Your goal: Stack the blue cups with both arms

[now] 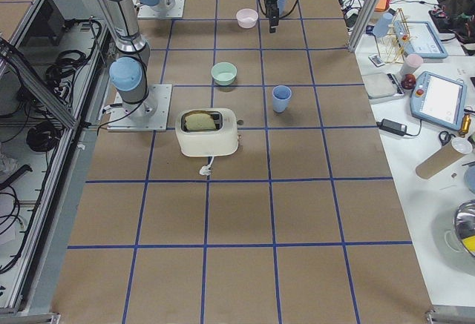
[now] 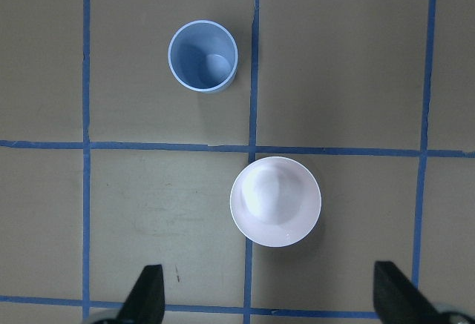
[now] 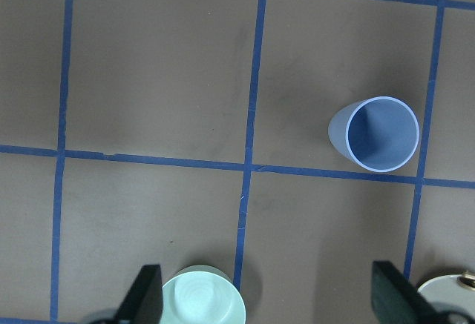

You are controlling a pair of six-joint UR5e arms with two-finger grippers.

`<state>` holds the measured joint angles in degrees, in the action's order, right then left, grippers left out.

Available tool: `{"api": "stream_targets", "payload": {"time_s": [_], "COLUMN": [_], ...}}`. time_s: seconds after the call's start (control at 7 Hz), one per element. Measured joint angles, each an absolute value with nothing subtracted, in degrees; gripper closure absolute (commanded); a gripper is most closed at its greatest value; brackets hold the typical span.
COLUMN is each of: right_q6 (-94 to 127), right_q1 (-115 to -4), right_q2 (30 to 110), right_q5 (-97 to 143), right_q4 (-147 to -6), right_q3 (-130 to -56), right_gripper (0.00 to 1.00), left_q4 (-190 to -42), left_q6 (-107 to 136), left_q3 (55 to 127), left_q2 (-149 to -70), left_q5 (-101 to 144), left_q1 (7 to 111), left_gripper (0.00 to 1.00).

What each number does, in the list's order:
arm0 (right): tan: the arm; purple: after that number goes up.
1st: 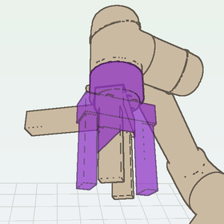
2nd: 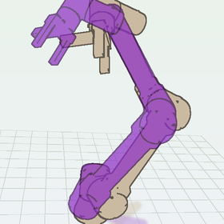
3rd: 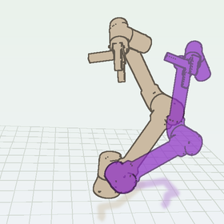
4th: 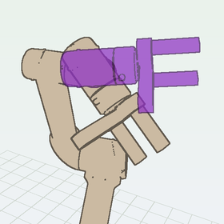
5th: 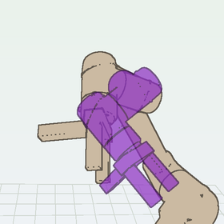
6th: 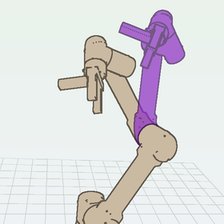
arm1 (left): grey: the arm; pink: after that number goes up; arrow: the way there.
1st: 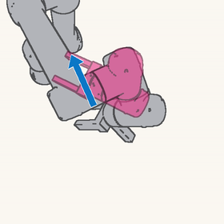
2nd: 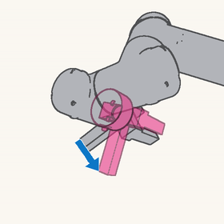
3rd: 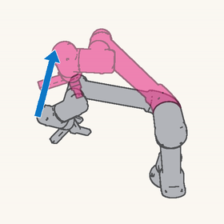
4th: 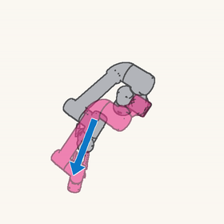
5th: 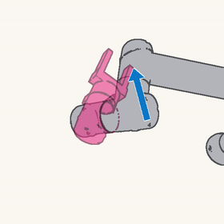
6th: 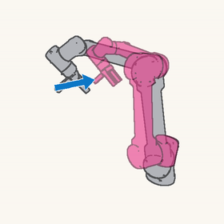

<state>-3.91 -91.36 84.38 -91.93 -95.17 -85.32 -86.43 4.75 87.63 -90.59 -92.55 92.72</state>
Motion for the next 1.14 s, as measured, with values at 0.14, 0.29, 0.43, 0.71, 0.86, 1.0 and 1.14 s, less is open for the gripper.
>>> {"api": "stream_targets", "payload": {"time_s": [0.14,0.29,0.43,0.71,0.86,1.0,1.14], "right_q6": [-3.8,-3.8,-3.9,-4.1,-3.8,-3.3,-2.8], "right_q1": [-91.3,-91.3,-91.2,-91.2,-91.1,-90.9,-90.6], "right_q2": [84.5,84.6,84.7,84.9,84.8,84.7,84.6], "right_q5": [-91.9,-91.8,-91.5,-91.3,-91.3,-90.5,-89.3], "right_q4": [-95.1,-95.0,-95.0,-94.8,-93.7,-91.9,-91.0], "right_q3": [-85.3,-85.1,-84.9,-84.2,-83.2,-81.9,-81.2], "right_gripper": [0.0,0.0,0.0,0.0,0.0,0.0,0.0], "left_q4": [-86.4,-86.4,-86.4,-86.2,-85.5,-82.5,-77.5], "left_q6": [4.7,4.7,4.6,4.3,3.8,2.6,1.4], "left_q3": [87.7,87.6,87.5,87.3,87.2,87.1,87.0], "left_q2": [-90.6,-90.5,-90.4,-93.0,-96.4,-101.0,-105.8], "left_q5": [-92.5,-92.3,-92.1,-91.9,-92.0,-92.3,-92.6], "left_q1": [92.7,92.8,92.8,92.4,92.2,92.2,92.1], "left_gripper": [0.0,0.0,0.0,0.0,0.0,0.0,0.0]}}
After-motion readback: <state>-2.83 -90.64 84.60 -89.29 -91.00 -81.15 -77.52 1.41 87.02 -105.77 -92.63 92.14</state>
